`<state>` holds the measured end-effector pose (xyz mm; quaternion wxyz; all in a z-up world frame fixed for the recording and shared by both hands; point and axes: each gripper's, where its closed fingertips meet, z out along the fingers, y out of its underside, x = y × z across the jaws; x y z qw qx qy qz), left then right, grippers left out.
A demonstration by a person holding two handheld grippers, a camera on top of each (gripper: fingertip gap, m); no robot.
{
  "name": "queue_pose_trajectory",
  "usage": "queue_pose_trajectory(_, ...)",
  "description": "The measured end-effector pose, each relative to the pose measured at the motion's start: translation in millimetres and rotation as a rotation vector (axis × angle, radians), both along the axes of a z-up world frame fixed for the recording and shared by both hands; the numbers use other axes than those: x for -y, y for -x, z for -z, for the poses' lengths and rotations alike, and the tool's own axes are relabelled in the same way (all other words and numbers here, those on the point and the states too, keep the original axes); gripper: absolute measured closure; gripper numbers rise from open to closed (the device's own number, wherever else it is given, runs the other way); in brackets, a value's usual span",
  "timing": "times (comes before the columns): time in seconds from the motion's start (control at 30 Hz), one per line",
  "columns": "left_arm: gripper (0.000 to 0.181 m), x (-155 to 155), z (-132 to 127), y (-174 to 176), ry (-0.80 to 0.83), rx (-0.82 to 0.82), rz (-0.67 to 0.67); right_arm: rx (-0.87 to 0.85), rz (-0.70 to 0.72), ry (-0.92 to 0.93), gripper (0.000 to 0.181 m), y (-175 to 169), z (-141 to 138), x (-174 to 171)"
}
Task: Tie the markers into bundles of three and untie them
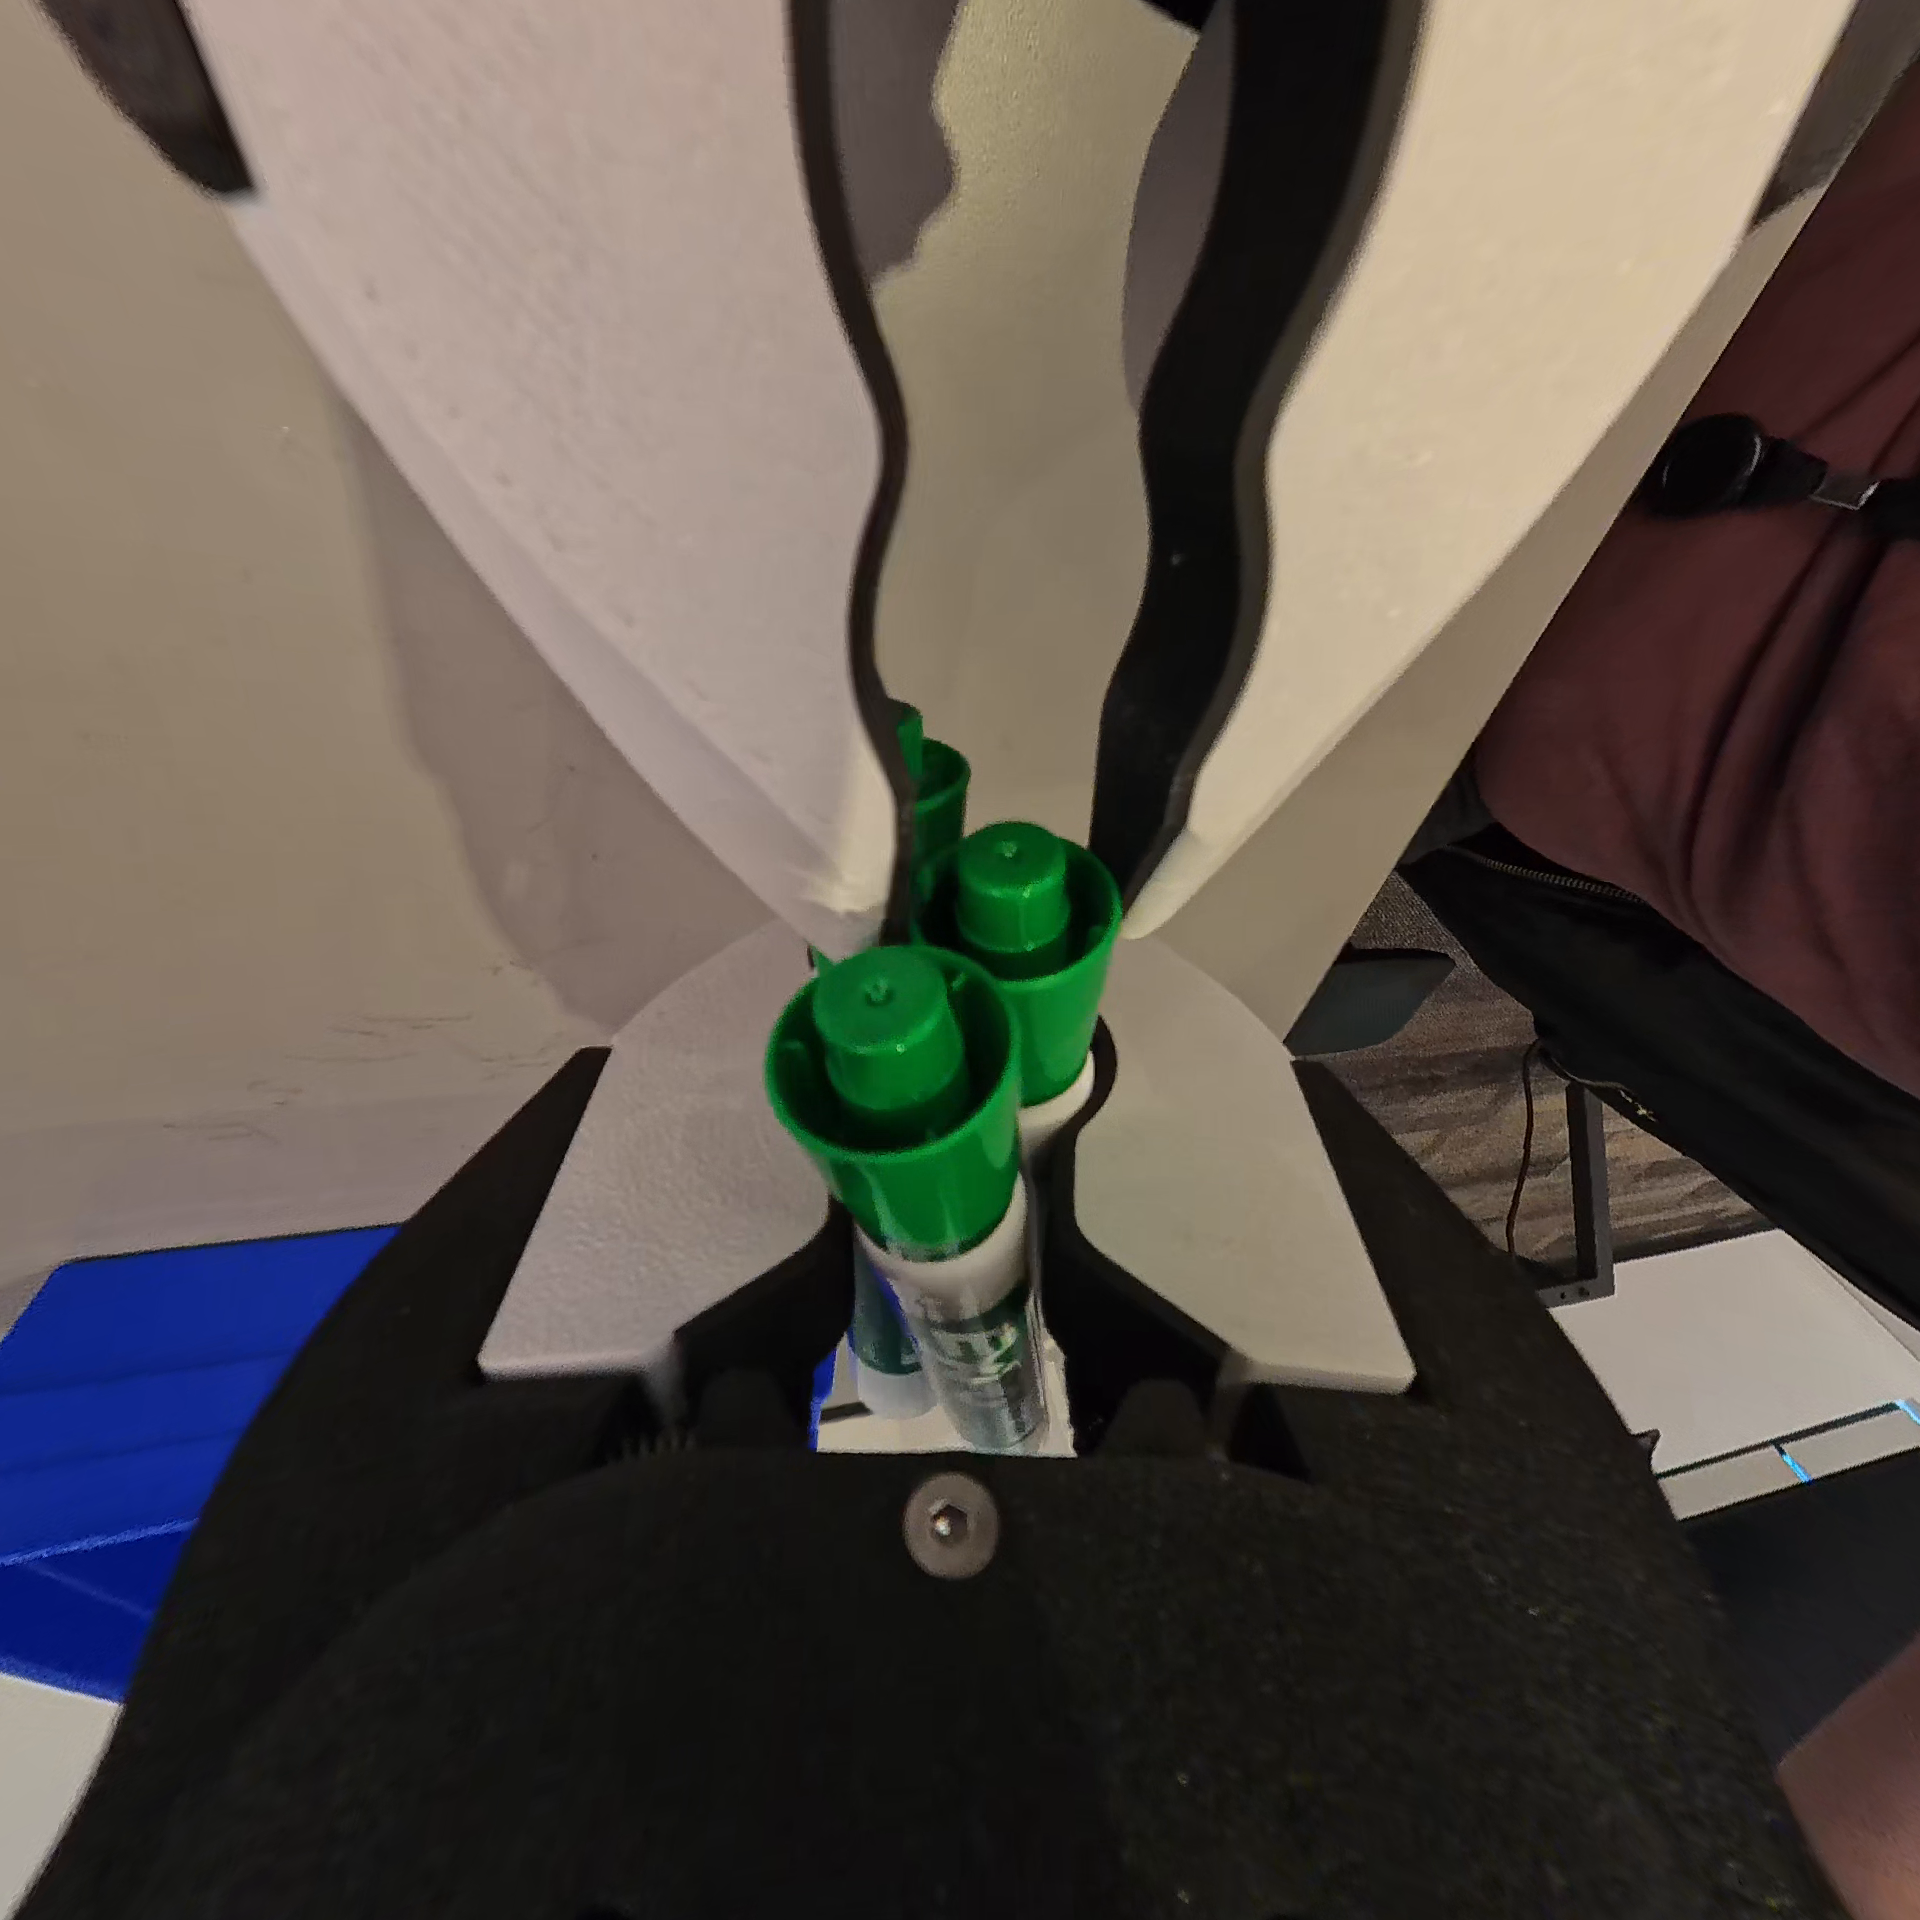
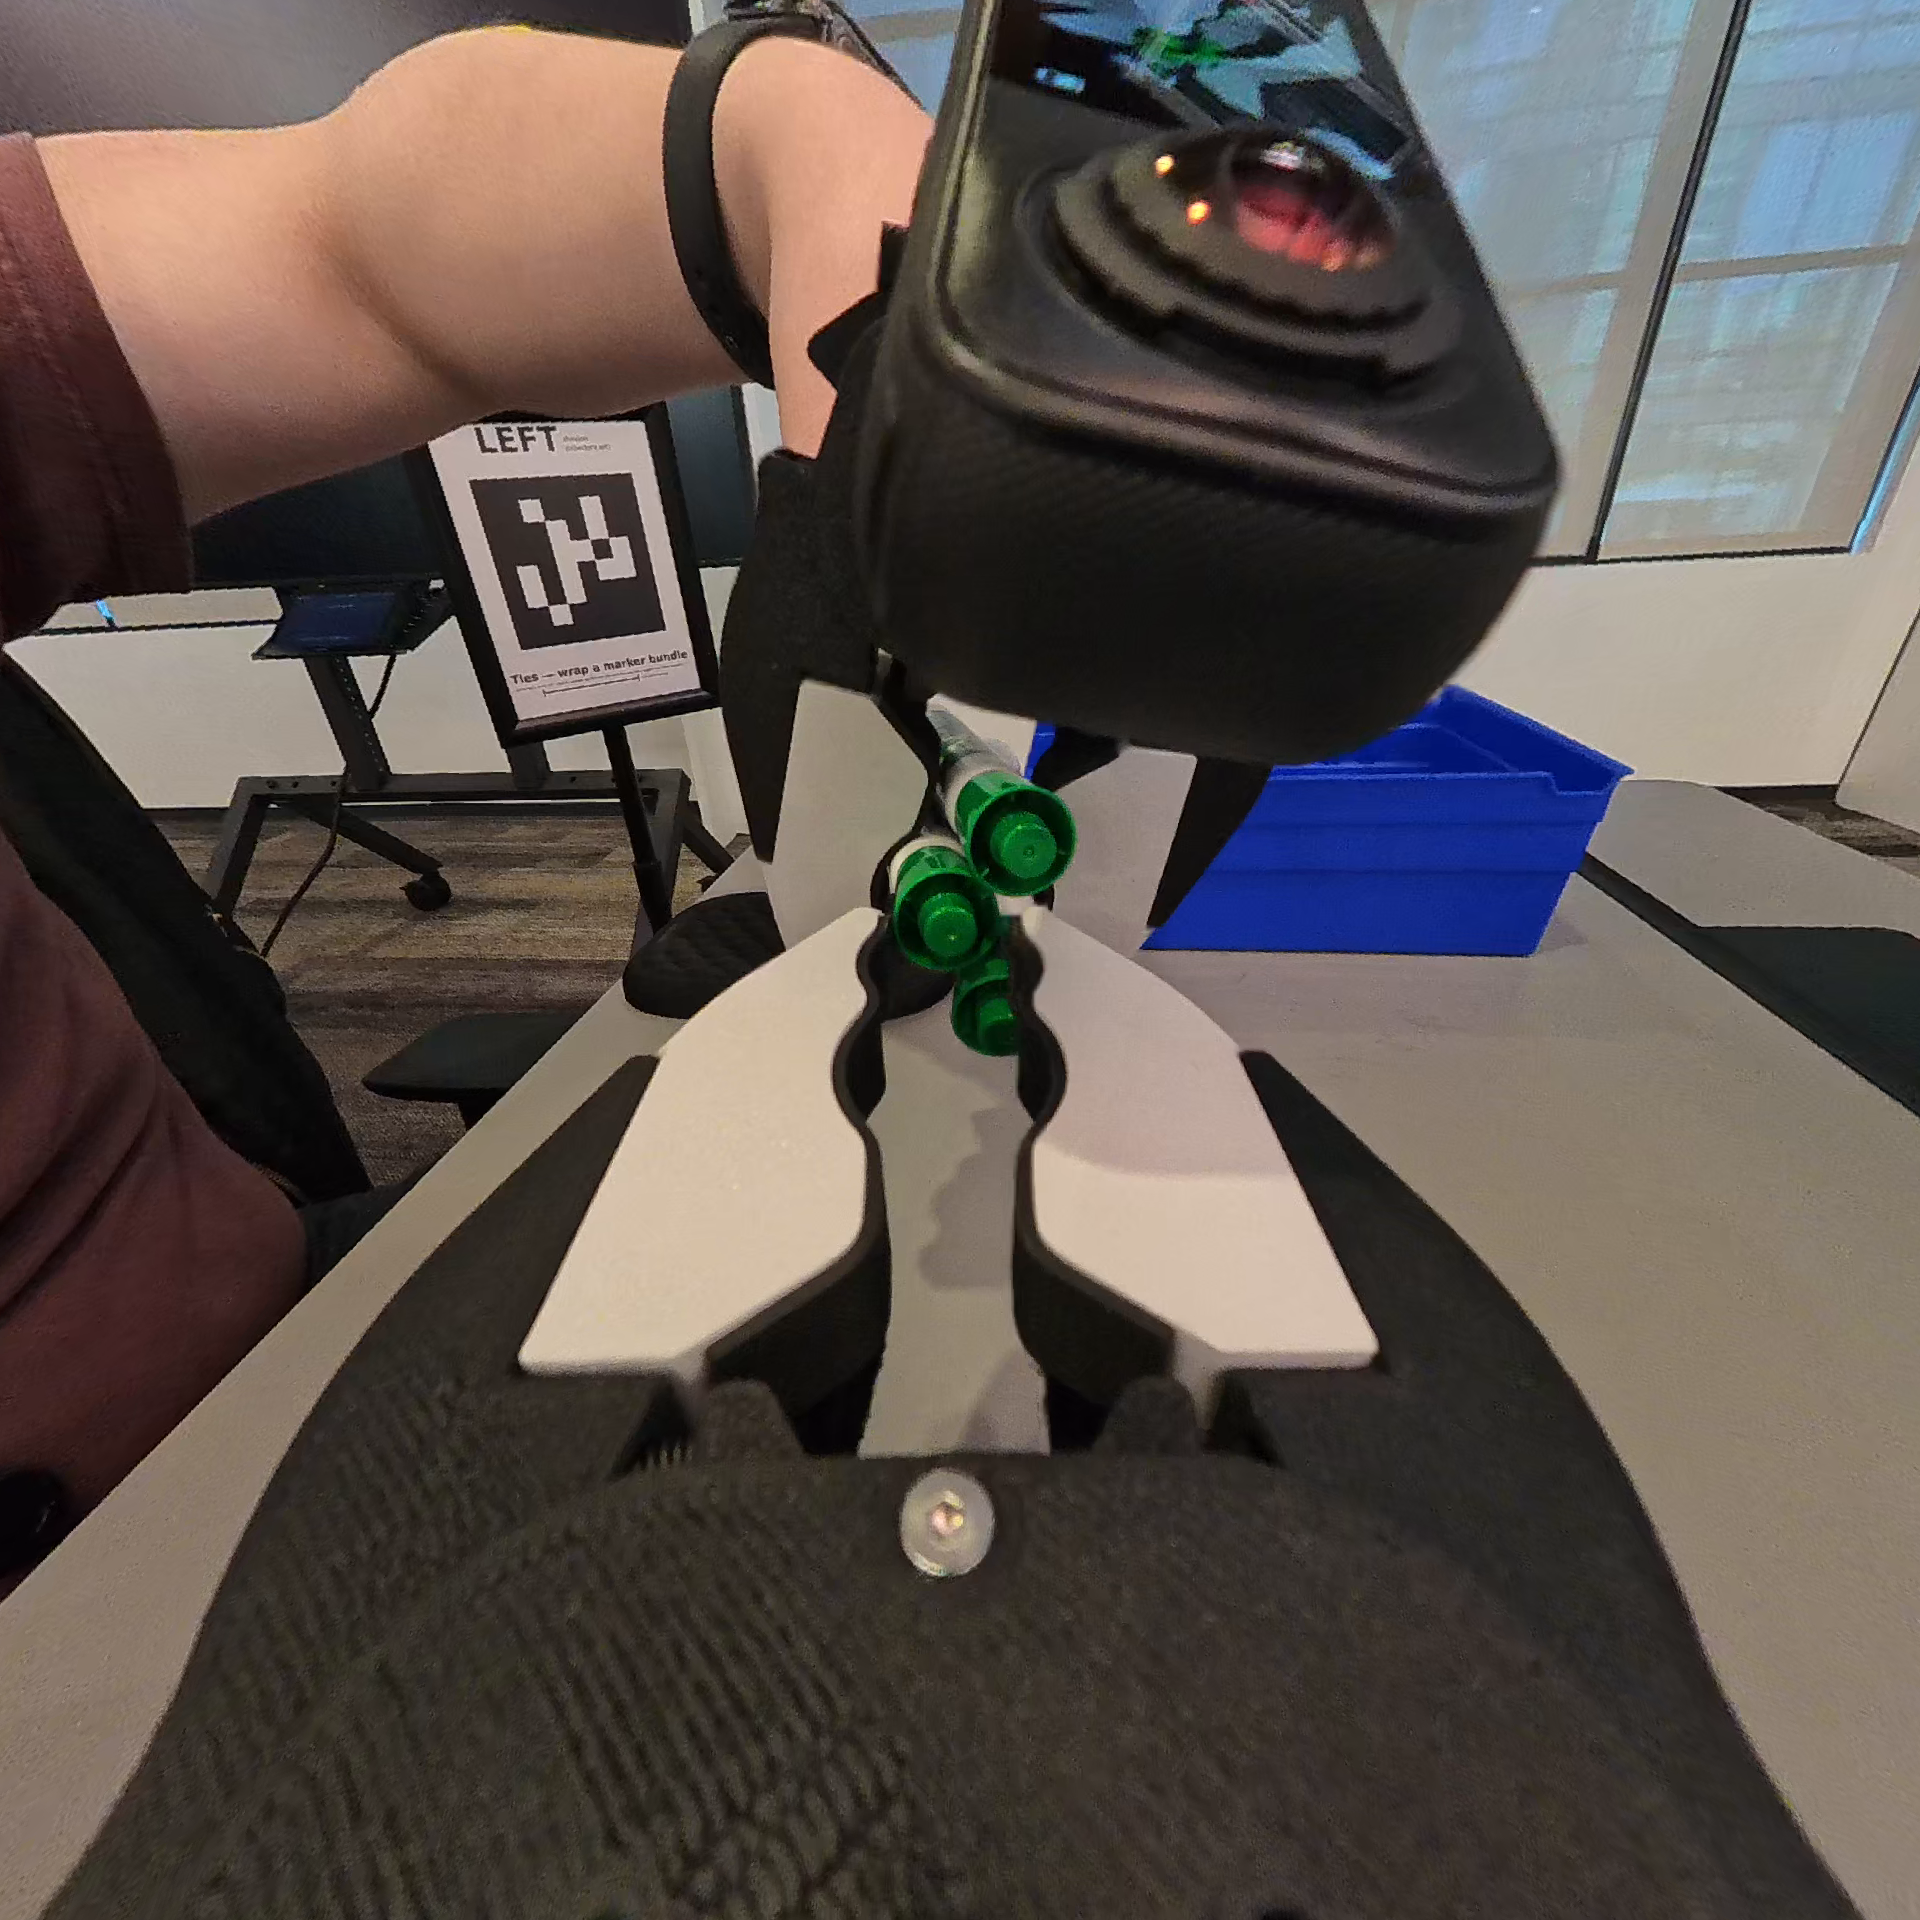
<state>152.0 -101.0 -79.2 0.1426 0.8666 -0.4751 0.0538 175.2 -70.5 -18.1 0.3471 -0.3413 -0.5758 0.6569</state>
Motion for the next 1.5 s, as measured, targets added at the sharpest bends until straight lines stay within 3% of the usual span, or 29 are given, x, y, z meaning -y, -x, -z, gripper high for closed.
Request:
queue_pose_trajectory(0.07, 0.141, 0, 4, -1, -0.009, 0.011, -0.003, 0.019, 0.027, -0.006, 0.148, 0, 3, -5)
queue_pose_trajectory(0.27, 0.141, -6, 34, 8, -0.090, 0.073, -0.034, 0.175, 0.044, -0.069, 0.147, -10, 32, -21)
queue_pose_trajectory(0.43, 0.141, -26, 52, -5, -0.274, 0.288, -0.080, 0.229, 0.072, -0.044, 0.144, -9, 42, -31)
queue_pose_trajectory(0.7, 0.141, -51, 48, -24, -0.550, 0.645, -0.210, 0.208, 0.113, -0.038, 0.145, -4, 35, -31)
queue_pose_trajectory(0.93, 0.141, -49, 45, -10, -0.794, 0.858, -0.378, 0.216, 0.100, -0.034, 0.147, 2, 35, -24)
queue_pose_trajectory(1.17, 0.141, -34, 43, -16, -0.980, 0.970, -0.414, 0.144, 0.103, -0.172, 0.152, 20, 18, 16)
queue_pose_trajectory(1.5, 0.141, -28, 42, -19, -1.020, 0.955, -0.389, 0.179, 0.100, -0.186, 0.154, 33, 24, 33)
